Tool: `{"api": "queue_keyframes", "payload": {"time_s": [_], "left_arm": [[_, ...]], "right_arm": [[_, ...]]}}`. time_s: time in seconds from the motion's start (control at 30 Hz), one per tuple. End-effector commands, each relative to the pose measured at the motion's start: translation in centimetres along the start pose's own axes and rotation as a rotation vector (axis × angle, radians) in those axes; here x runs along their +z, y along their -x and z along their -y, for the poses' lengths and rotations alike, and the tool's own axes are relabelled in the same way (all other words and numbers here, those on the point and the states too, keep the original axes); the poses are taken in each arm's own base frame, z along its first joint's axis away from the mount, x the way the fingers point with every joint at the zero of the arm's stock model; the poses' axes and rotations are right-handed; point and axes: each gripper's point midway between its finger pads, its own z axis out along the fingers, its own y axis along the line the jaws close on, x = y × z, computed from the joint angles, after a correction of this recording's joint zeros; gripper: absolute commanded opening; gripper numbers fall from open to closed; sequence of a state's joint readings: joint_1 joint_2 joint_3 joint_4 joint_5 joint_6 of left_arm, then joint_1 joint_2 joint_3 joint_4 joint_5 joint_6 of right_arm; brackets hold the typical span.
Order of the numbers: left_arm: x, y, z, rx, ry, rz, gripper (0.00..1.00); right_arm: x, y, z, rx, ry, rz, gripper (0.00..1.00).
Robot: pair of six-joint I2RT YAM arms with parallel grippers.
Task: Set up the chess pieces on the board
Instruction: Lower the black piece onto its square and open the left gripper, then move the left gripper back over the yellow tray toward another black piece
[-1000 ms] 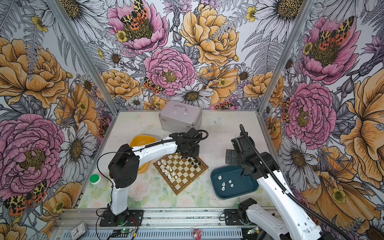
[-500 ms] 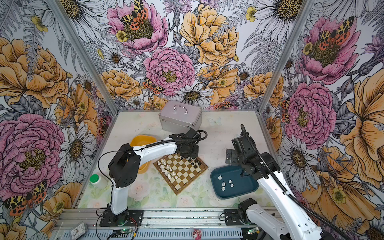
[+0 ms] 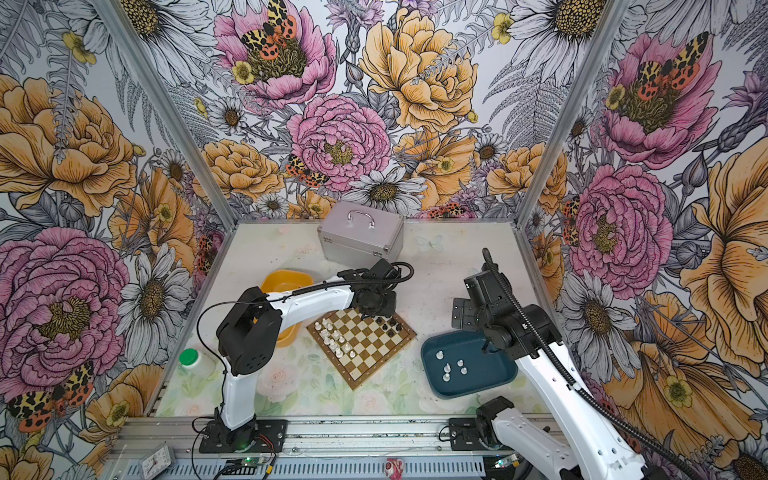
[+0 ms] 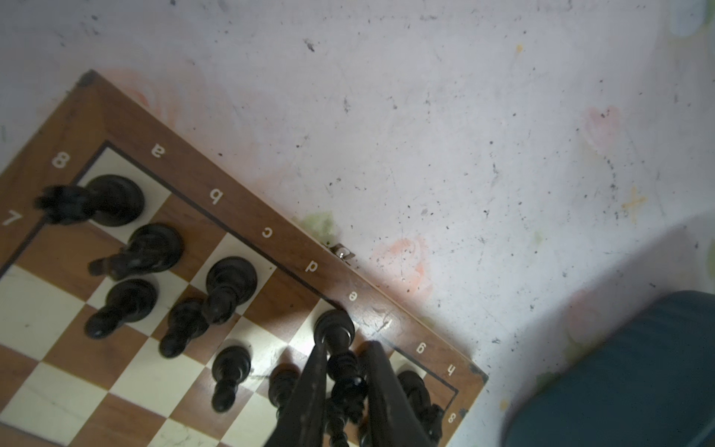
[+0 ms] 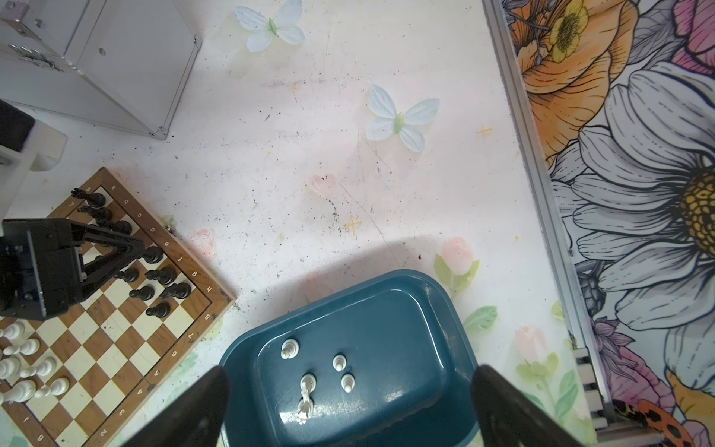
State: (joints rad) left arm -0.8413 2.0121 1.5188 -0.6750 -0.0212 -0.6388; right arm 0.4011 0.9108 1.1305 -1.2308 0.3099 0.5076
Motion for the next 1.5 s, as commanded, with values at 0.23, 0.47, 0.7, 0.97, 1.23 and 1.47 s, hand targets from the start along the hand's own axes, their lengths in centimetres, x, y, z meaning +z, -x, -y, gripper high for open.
{"api": "queue_keyframes", "payload": {"time_s": [0.23, 0.47, 0.7, 0.97, 1.23, 1.47], "left_arm": [[-1.0, 1.2, 0.3, 0.001, -0.015, 0.041, 0.31], [-2.5, 2.3, 0.9, -0.001, -0.034, 0.080, 0.33], [-5.3, 4.3, 0.8, -0.023, -0.067, 0.139, 0.41], [-13.6, 8.1, -3.1, -0.137, -0.083, 0.315, 0.48], [-17.6, 4.7, -15.9, -0.279, 0.169, 0.337, 0.48], [-17.0, 0.2, -23.9, -0.384, 0.316, 0.273, 0.47]], "right_arm": [[-0.8, 0.6, 0.2, 0.001, -0.004, 0.029, 0.99], [-0.9, 0.8, 0.3, 0.001, -0.008, 0.037, 1.00], [-1.0, 1.3, 0.3, -0.001, -0.011, 0.056, 0.99], [-0.9, 2.6, -1.6, -0.008, 0.062, 0.071, 1.00], [-0.4, 4.4, -7.6, -0.088, 0.184, 0.089, 1.00], [0.8, 4.9, -13.7, -0.177, 0.262, 0.075, 1.00]]}}
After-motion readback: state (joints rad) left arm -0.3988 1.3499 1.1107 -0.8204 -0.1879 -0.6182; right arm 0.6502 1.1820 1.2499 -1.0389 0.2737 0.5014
